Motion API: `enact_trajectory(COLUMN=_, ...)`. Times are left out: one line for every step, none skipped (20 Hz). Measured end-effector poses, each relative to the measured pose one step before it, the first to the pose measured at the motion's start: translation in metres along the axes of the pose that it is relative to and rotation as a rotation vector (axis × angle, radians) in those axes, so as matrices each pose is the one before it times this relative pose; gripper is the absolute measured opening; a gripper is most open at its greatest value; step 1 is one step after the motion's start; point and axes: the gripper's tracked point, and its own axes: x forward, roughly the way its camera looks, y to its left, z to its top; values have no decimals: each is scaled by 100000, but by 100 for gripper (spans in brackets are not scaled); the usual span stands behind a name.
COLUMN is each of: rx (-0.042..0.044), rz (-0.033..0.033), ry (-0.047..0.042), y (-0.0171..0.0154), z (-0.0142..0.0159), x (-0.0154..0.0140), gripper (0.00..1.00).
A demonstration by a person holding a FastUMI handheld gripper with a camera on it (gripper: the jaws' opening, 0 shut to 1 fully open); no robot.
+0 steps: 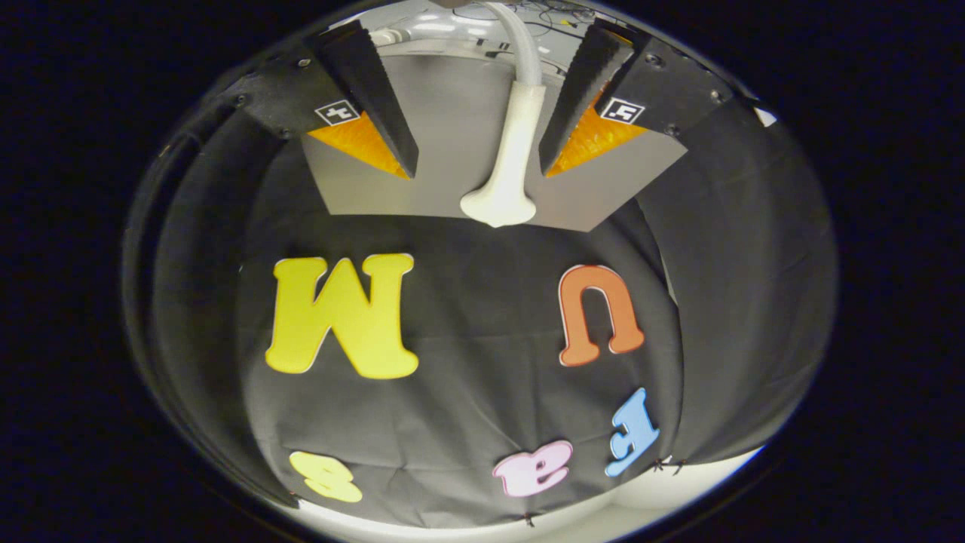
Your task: Iron the clothes twice with a garment steamer, once on the left side and once on the right side.
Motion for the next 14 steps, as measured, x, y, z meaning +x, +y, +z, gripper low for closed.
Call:
enact_trajectory(rx=-112, rz=256, ry=2993, y=498, z=-268, x=1683, gripper=100)
enact_trajectory(rx=-453, rz=-362, ry=3843, y=353, z=-415, x=1583, gripper=100)
enact_trajectory(rx=-327, rz=-20, ry=3790, y=420, z=-302, x=1590, gripper=100)
enact_trajectory(rx=281, rz=-283, ry=2569, y=307, z=-208, x=1438, gripper=99)
enact_trajectory(rx=-261, rz=-1085, ry=3231, y=122, z=-138, x=1283, gripper=99)
enact_trajectory(rx=506, rz=178, ry=3807, y=338, z=-416, x=1010, gripper=99)
enact_trajectory(rx=633, rz=709, ry=3998, y=479, z=-279, x=810, gripper=98)
enact_trajectory(rx=721, rz=-624, ry=2187, y=-109, z=-140, x=881, gripper=98)
enact_trajectory(rx=154, rz=-1105, ry=2054, y=-243, z=30, x=678, gripper=97)
enact_trajectory(rx=194, rz=-495, ry=2333, y=162, z=-95, x=713, gripper=96)
enact_trajectory(rx=-10, rz=-322, ry=1859, y=307, z=112, x=506, gripper=94)
enact_trajectory(rx=-582, rz=-884, ry=1394, y=90, z=-59, x=572, gripper=91)
enact_trajectory(rx=-90, rz=-461, ry=1648, y=-41, z=-52, x=548, gripper=84)
enact_trajectory(rx=424, rz=-190, ry=2213, y=-45, z=-289, x=320, gripper=76)
